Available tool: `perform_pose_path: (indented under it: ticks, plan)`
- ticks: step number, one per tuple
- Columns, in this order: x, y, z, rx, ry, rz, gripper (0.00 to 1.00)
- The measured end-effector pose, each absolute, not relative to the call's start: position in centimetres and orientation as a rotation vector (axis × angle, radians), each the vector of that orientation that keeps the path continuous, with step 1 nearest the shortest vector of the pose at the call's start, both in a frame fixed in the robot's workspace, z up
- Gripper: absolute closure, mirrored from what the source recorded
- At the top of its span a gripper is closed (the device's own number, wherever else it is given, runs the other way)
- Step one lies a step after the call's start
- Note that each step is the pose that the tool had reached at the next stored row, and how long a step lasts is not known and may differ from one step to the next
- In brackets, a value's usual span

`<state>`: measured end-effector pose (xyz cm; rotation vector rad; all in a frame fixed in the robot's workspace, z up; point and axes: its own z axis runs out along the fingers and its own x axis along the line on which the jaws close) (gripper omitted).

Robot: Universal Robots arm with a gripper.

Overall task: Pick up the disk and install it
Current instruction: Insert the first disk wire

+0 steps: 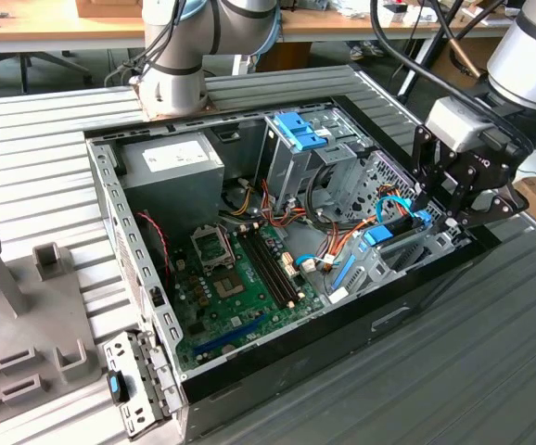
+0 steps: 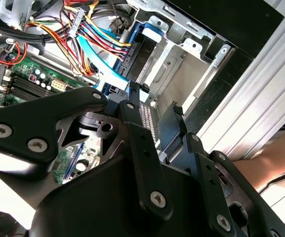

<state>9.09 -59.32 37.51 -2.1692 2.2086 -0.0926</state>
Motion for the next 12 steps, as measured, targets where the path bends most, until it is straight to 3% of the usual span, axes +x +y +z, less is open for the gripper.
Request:
perform_pose_path:
  ticks: [12]
  plan:
    - [9.08,-59.32,37.01,-2.168,2.208,-0.090,0.58]
